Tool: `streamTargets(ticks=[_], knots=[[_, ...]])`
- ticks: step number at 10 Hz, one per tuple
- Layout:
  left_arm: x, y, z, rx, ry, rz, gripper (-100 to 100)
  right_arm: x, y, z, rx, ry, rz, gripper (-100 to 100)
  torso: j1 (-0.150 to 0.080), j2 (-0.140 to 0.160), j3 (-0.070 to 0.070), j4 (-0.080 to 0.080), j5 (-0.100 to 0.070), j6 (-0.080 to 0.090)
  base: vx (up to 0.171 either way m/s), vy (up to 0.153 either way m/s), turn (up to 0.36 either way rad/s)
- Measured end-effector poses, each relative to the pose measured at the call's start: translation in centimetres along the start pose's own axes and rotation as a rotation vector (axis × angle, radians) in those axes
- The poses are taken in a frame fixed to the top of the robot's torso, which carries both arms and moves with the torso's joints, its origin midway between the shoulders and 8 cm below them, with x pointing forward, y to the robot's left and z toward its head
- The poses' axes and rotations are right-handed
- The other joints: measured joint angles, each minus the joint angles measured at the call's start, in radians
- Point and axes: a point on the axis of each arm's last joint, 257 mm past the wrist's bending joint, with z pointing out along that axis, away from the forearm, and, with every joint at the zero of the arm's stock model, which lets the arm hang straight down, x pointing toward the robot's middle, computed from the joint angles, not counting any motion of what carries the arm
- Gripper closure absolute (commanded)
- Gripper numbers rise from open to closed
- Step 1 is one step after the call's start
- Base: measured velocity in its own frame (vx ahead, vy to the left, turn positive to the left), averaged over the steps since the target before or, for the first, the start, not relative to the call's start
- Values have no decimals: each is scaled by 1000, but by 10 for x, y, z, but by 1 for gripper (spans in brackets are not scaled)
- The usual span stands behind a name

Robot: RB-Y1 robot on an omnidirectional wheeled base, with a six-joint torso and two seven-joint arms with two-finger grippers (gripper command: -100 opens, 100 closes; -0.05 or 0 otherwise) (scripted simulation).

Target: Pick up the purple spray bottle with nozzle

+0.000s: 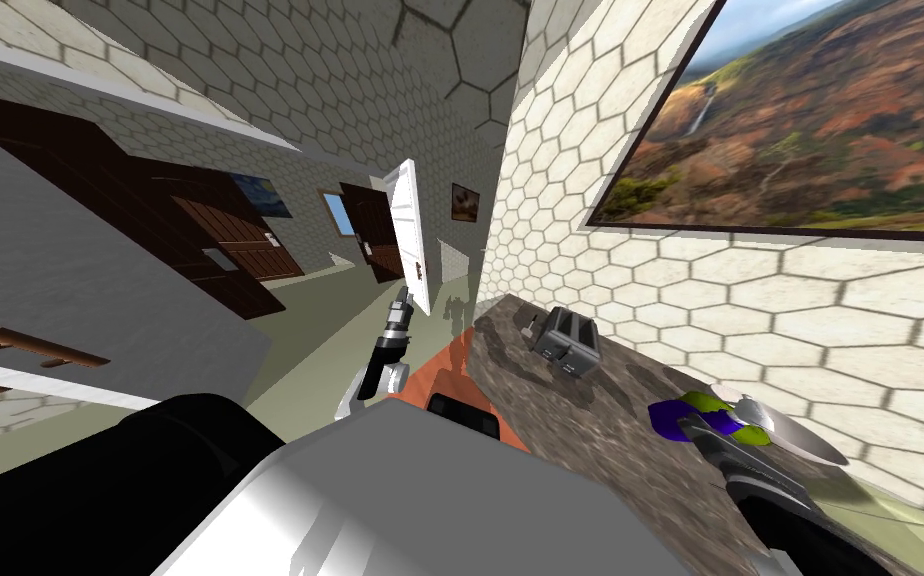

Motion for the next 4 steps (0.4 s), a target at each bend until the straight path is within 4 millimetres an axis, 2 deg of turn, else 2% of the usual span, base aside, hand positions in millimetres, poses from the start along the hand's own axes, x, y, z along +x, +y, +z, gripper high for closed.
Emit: streamTargets(ticks=[1, 3, 4], knots=[[0, 0, 0, 0, 0, 0, 0, -2, -2, -7, -1, 1, -8, 100, 1, 0, 0, 0, 0, 0, 12, 0, -18], [0, 0, 0, 0, 0, 0, 0, -11, 7, -13, -21, -13, -17, 100, 3, 2, 1, 0, 1, -2, 0, 0, 0], [0, 0, 0, 0, 0, 0, 0, -12, 8, -13, -23, -14, -17, 0, 3, 2, 1, 0, 1, -1, 0, 0, 0]])
